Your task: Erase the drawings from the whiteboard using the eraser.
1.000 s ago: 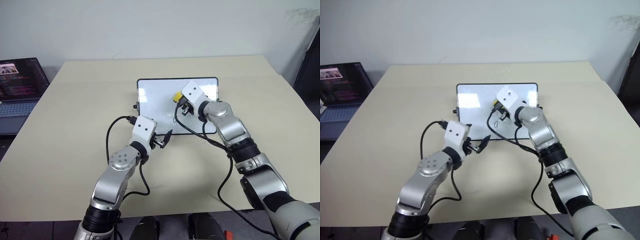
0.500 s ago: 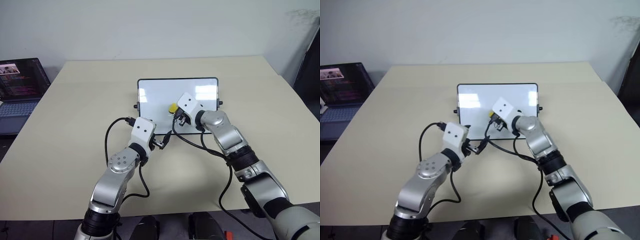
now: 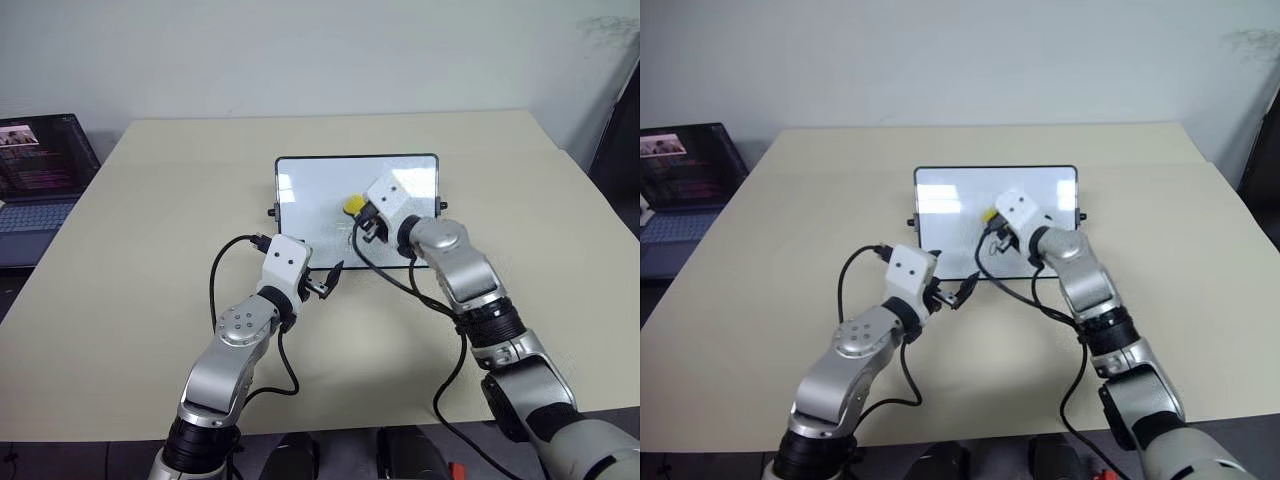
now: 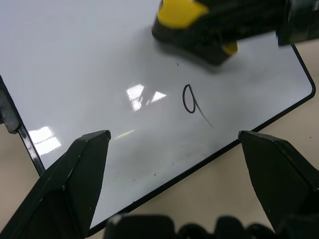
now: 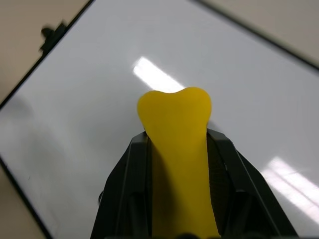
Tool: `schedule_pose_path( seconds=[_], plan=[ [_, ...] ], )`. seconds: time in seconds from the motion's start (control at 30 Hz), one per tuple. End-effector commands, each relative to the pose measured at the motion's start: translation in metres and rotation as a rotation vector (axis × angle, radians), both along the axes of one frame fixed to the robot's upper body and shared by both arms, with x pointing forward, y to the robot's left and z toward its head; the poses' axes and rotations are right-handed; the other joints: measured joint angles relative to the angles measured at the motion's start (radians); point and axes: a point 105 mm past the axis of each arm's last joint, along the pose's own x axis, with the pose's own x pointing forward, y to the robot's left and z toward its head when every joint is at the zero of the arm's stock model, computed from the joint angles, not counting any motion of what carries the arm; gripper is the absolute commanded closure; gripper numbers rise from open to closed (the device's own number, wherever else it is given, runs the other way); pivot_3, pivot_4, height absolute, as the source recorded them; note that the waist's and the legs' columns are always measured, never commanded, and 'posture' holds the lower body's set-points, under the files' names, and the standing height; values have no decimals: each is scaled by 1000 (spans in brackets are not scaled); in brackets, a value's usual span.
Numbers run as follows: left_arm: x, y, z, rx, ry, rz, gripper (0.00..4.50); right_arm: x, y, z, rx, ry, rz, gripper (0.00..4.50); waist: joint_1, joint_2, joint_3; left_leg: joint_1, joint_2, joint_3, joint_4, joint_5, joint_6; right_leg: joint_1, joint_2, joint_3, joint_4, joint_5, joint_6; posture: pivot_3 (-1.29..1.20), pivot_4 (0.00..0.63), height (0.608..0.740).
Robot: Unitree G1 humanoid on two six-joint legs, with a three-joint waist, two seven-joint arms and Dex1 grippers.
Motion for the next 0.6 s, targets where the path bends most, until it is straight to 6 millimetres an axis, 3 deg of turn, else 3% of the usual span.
schedule_pose_path(
  seconds=[0.03, 0.23, 0.6],
  plan=[
    [-1, -2, 13, -4, -50, -17, 0, -4, -6, 19, 61, -50, -23, 3377, 0, 0, 0, 0, 0, 0, 0, 0, 0, 0, 0, 0, 0, 0, 0, 0, 150, 740],
    [0, -4, 12, 0, -45, -37, 0, -8, -17, 18, 81, -32, -73, 3377, 0, 0, 0, 0, 0, 0, 0, 0, 0, 0, 0, 0, 0, 0, 0, 0, 150, 740],
    [-12, -1, 4, 11, -6, -72, 0, -27, -46, -8, 74, 64, -180, 3377, 0, 0, 0, 0, 0, 0, 0, 0, 0, 0, 0, 0, 0, 0, 0, 0, 150, 740]
  ],
)
